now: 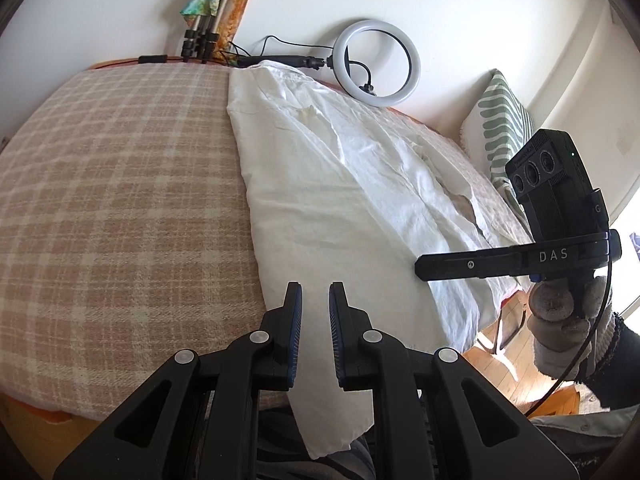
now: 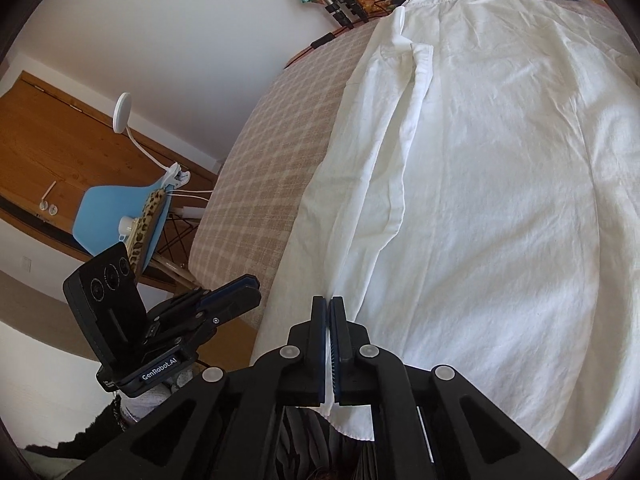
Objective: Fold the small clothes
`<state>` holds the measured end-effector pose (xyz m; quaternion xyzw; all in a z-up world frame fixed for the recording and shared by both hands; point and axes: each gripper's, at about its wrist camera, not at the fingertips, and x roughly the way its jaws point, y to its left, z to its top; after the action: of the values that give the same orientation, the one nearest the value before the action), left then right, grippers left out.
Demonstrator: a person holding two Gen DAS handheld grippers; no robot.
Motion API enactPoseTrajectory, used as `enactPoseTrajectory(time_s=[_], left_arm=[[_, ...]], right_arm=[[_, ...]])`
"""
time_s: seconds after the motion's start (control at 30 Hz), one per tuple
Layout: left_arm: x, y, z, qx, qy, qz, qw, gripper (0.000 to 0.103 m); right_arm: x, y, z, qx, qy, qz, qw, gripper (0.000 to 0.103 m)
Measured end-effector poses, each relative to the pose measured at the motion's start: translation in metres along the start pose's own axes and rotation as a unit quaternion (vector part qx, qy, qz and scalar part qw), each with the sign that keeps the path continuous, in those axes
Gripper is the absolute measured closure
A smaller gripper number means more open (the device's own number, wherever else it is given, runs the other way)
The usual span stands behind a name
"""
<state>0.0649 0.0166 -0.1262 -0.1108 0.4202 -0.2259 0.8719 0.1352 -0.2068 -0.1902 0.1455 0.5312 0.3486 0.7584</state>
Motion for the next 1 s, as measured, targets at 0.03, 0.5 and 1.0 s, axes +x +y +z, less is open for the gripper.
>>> enactPoseTrajectory(time_s=[0.03,0.5,1.0], left_arm=[[0.003,-0.003,0.003,0.009,-0.002,0.005,0.9999,0.091],[0.023,-0.013,-0.024,0.044,0.044,-0.002,0.9981,0.091],[-0.004,-0.056,0.004,0.013,-0.012,-0.06,0.998,0.06]], right_arm=[[0.005,-0.004,-0.002,0.004,0.011,-0.006,1.0,0.103],[-0.013,0.015,0.005,-0.092,-0.044,-0.103,0.989,0.083],[-0.142,-0.062,-0.036,-0.008,-0.187,-0.214,0.959,0.052]])
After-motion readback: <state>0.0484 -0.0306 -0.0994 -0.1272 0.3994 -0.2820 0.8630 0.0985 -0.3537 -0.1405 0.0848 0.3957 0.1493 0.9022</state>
